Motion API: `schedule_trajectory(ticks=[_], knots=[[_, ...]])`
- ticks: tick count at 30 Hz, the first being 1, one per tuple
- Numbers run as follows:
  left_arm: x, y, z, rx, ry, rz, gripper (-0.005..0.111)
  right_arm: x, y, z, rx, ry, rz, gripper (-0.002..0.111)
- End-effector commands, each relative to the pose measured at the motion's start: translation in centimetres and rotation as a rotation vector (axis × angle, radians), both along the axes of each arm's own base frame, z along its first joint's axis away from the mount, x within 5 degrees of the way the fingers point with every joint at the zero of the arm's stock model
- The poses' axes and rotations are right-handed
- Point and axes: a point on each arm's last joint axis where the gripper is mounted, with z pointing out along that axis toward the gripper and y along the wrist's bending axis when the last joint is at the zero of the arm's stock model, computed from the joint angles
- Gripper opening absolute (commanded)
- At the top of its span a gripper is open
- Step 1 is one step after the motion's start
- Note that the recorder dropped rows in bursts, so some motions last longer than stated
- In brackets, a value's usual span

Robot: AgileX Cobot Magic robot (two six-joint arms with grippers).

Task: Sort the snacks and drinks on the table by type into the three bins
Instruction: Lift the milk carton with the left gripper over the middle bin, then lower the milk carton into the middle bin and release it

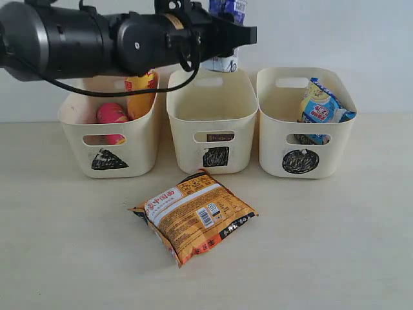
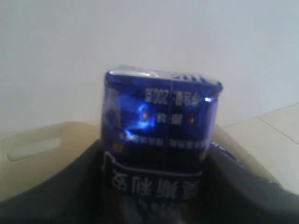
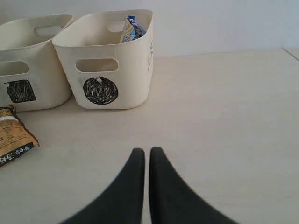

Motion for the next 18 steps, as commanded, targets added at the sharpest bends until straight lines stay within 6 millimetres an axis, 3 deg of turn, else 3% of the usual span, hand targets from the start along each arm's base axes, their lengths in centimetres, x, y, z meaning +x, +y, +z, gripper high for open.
schedule_trajectory(ticks=[1, 9, 18], knots=[[1.7, 0.5, -2.0, -0.033, 0.013, 0.048, 0.004, 0.0, 0.0, 0.2, -0.005, -0.02, -0.003, 0.0], [3.0, 0.9, -5.8, 0.014, 0.083, 0.069, 0.008, 0.0, 0.0, 0.2, -0.005, -0.02, -0.003, 0.0], [3.6, 1.3, -8.3, 0.052, 0.153, 0.079, 0.057, 0.0, 0.0, 0.2, 0.0, -0.02, -0.003, 0.0]])
